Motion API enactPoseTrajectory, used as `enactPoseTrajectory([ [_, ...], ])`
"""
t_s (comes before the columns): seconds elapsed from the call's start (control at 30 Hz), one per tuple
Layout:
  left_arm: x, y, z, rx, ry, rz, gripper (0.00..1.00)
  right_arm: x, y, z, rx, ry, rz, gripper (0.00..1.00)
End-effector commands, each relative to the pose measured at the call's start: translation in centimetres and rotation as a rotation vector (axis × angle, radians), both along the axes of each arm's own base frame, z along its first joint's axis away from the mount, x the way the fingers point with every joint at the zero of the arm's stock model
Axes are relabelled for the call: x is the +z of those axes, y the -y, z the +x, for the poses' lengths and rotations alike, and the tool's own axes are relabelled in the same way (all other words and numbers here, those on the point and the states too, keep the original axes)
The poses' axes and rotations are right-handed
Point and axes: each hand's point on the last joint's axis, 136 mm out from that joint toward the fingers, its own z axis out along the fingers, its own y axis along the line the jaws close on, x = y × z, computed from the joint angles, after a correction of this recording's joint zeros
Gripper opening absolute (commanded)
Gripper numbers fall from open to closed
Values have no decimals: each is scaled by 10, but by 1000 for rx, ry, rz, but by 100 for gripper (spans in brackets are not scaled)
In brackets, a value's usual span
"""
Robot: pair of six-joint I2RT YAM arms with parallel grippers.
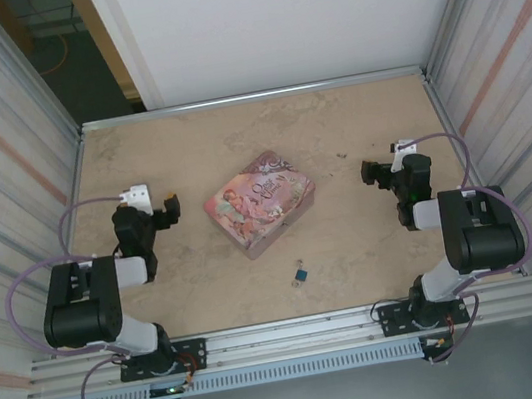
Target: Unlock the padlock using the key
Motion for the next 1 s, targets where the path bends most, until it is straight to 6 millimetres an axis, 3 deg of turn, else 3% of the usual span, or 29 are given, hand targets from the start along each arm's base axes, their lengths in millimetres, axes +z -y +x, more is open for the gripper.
enactPoseTrajectory([
  [0.0, -9, -4, -1, 17, -47, 1, 99, -1, 2, 1, -1, -7, -33, 99],
  [0.27, -10, -3, -1, 16, -50, 6, 99, -1, 1, 0, -1, -7, -38, 99],
  [0.4, -12, 12, 3, -62, -78, 39, 99, -2, 1, 0, -2, -8, -39, 99],
  [0.97, -11, 13, 3, -62, -73, 43, 99, -1, 1, 1, -1, -10, -40, 99],
])
